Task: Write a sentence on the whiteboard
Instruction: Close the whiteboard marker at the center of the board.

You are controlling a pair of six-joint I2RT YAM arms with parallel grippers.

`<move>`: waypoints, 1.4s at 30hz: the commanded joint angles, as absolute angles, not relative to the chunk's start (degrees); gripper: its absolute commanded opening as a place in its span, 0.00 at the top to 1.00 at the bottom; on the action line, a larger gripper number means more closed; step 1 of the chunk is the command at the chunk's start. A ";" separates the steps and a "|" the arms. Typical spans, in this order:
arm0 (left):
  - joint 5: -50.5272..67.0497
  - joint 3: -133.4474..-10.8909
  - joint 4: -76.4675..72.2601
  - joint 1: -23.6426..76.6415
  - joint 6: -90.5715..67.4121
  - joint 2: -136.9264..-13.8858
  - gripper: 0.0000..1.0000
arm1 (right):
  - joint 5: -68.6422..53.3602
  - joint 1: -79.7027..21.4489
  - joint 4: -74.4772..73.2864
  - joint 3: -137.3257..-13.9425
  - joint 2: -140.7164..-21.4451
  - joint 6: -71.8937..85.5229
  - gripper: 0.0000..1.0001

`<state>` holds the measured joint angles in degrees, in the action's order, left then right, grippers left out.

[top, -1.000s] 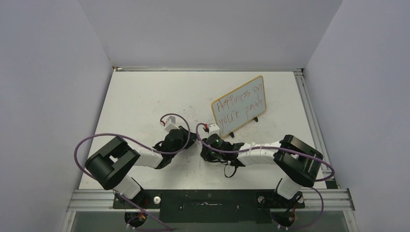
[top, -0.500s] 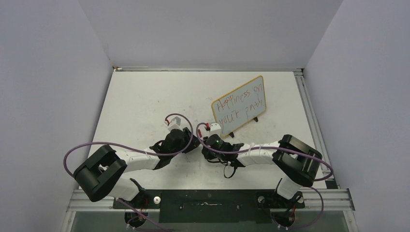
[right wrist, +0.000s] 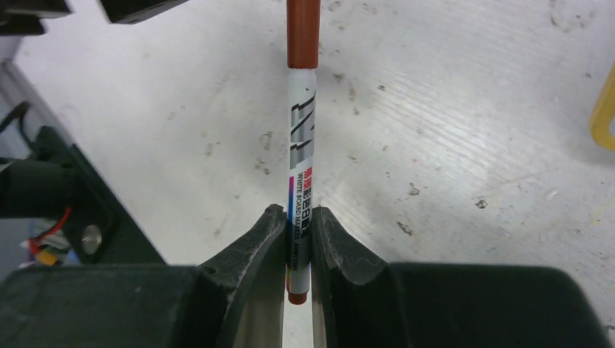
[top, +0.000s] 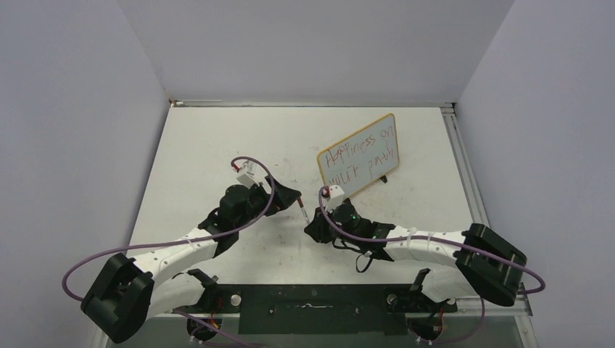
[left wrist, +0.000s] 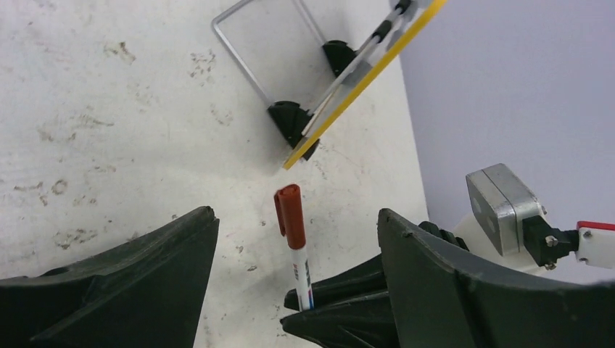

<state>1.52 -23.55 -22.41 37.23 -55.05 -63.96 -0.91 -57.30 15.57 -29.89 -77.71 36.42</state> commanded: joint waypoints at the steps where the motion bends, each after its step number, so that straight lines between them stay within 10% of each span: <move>1: 14.16 -23.80 -27.72 33.99 -51.55 -60.48 0.21 | -11.03 -55.63 22.06 -27.68 -70.61 34.76 0.95; 8: 20.16 -27.21 -25.84 33.87 -49.36 -58.84 0.22 | -17.77 -53.73 23.60 -26.10 -65.17 36.08 0.95; 20: 20.71 -25.63 -30.78 33.84 -52.18 -59.02 0.52 | -23.49 -53.17 27.02 -25.42 -65.22 36.68 0.95; 30: 20.48 -23.58 -33.24 34.44 -53.24 -59.17 0.99 | -22.40 -53.17 26.75 -26.12 -65.77 37.88 0.95; 42: 20.10 -20.14 -31.38 37.94 -50.19 -56.68 1.00 | -18.63 -49.89 22.69 -28.20 -63.43 39.77 0.95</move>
<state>17.50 -21.69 -30.26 35.94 -52.25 -59.09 -23.38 -52.69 20.10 -25.50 -65.78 38.20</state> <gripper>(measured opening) 0.170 0.154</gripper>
